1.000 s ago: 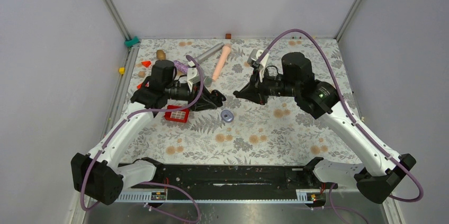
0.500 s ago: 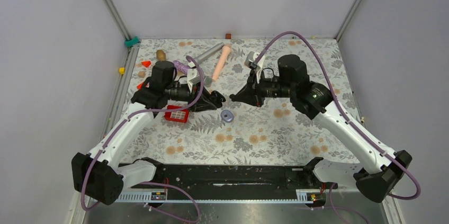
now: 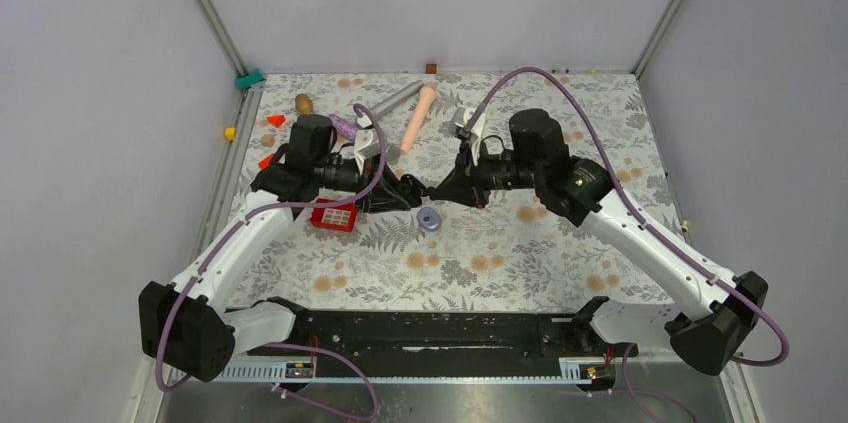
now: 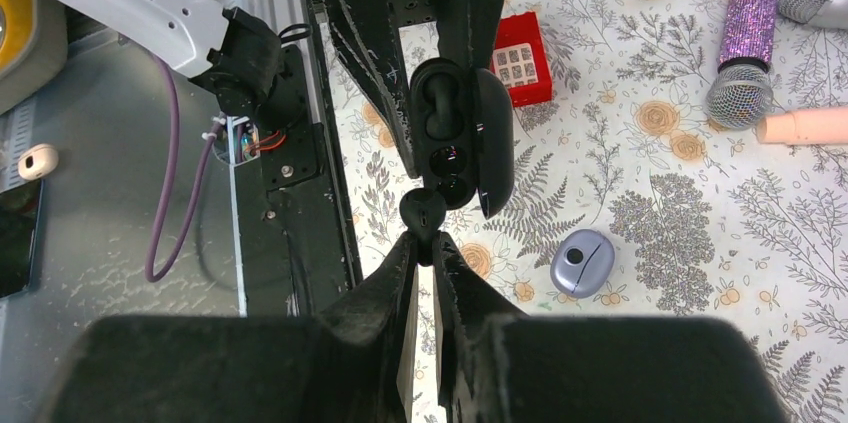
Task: Insert the wireless bluetooth earbuds into the charging case
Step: Place the earbud in the charging case.
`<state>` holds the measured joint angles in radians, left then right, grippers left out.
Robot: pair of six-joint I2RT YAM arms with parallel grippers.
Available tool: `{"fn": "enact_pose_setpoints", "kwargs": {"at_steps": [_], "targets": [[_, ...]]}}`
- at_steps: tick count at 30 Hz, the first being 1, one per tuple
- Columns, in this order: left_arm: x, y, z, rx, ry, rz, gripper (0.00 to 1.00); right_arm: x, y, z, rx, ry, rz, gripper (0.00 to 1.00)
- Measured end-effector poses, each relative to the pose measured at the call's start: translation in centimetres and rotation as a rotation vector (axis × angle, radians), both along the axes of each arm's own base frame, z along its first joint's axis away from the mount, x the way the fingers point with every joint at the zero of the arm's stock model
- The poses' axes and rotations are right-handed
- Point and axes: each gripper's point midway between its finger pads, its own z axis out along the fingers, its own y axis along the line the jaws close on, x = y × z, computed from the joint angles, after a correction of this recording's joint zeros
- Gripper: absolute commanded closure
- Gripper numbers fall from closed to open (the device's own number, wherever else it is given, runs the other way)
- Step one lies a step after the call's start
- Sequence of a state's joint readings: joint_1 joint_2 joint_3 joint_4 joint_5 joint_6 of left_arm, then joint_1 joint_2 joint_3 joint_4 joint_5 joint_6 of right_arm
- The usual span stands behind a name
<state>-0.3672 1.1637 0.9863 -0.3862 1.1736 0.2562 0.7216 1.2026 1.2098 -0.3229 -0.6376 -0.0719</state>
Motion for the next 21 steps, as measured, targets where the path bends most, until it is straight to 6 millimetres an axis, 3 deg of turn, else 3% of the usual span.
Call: {"fn": "enact_pose_setpoints", "kwargs": {"at_steps": [11, 21], "targets": [[-0.3, -0.3, 0.1, -0.020, 0.028, -0.030, 1.00, 0.1, 1.2, -1.9, -0.055, -0.016, 0.013, 0.93], [-0.5, -0.3, 0.2, -0.029, 0.032, -0.045, 1.00, 0.2, 1.5, -2.3, -0.081, -0.056, 0.008, 0.93]]}}
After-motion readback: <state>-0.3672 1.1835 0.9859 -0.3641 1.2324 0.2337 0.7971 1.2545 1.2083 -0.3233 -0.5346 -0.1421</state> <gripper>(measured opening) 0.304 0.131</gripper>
